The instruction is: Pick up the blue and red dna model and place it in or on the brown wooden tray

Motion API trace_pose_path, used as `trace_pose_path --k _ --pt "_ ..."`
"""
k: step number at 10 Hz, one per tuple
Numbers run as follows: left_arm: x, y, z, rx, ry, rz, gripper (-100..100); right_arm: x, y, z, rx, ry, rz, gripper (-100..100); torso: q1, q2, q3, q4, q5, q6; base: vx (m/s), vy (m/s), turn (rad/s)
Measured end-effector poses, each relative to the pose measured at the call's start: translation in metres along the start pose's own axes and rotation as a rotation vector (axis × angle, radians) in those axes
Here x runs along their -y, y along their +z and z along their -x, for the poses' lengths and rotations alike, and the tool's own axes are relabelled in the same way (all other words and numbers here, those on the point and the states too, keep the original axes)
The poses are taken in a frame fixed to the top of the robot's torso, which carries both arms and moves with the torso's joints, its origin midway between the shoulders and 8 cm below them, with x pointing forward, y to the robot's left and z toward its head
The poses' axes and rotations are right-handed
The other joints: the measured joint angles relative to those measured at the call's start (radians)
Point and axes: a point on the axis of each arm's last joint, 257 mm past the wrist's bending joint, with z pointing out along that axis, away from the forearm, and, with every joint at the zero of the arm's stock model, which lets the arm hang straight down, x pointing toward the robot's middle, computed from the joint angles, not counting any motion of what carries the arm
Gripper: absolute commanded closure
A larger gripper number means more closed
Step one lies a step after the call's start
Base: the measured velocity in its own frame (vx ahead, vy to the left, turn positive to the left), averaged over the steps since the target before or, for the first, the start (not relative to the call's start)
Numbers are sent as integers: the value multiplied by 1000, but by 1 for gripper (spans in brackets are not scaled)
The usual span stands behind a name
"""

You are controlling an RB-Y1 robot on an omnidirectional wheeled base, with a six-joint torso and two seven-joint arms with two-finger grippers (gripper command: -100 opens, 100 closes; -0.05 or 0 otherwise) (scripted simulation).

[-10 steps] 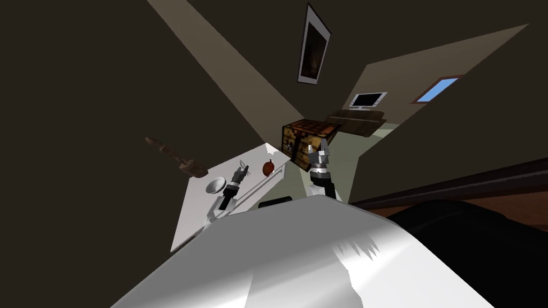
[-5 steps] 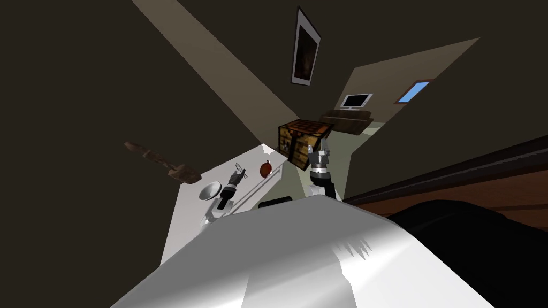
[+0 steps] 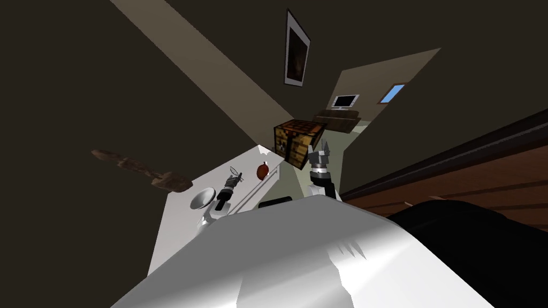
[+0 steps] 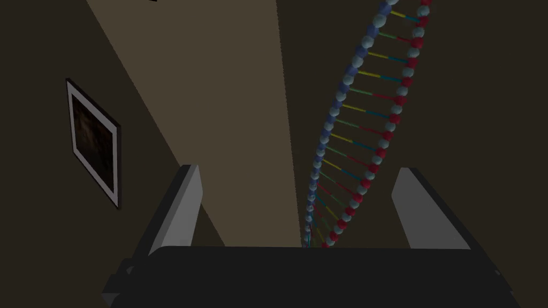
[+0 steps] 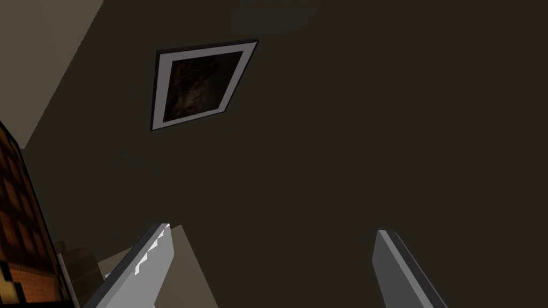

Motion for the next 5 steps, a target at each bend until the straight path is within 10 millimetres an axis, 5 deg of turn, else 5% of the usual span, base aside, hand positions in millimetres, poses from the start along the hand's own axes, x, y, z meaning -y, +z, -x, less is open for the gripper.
trace_pose_path --k 5 --pt "-46 -12 -18 -66 66 97 -100 0 0 0 0 0 0 0 0 1 1 0 0 -1 20 -5 -57"
